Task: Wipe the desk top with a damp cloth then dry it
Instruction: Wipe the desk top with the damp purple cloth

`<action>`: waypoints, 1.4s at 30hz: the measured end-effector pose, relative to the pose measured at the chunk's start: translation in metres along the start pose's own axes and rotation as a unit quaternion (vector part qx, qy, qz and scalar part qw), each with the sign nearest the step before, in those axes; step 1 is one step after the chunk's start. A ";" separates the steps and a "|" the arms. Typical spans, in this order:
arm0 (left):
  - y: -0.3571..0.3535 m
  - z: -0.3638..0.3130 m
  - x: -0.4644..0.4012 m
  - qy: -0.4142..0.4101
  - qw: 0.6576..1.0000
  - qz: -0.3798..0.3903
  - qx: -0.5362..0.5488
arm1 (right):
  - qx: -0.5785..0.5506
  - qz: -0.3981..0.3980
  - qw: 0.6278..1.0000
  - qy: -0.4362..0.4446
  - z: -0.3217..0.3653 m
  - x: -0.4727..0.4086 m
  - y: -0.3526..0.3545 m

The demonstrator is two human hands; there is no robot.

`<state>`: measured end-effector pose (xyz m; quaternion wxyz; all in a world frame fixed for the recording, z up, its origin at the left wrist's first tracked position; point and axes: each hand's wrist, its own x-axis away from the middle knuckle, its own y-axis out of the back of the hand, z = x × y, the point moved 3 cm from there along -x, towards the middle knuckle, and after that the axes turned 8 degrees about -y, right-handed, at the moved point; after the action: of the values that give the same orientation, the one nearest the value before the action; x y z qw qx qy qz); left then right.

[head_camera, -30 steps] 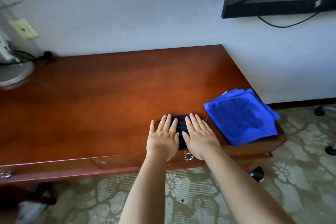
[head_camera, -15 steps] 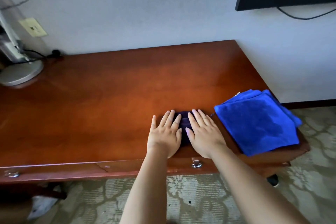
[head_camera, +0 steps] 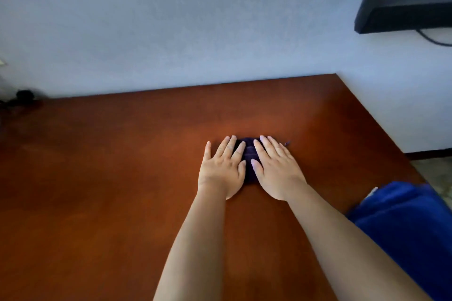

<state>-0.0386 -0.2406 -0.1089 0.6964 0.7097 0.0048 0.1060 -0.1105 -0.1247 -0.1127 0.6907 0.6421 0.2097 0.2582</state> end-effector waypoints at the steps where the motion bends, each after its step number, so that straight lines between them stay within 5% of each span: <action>1: 0.003 0.008 -0.014 -0.005 1.000 -0.001 0.001 | 0.000 0.000 1.000 -0.004 0.000 -0.015 0.001; 24: 0.034 0.096 -0.210 -0.031 0.999 -0.034 0.028 | -0.016 -0.020 0.998 -0.058 -0.017 -0.222 0.016; 42: 0.012 0.050 -0.079 0.012 0.999 -0.016 0.040 | -0.008 -0.008 0.999 -0.032 0.006 -0.094 0.005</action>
<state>-0.1094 -0.3028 -0.1086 0.6689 0.7356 0.0284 0.1034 -0.1803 -0.1885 -0.1108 0.7043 0.6427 0.1901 0.2338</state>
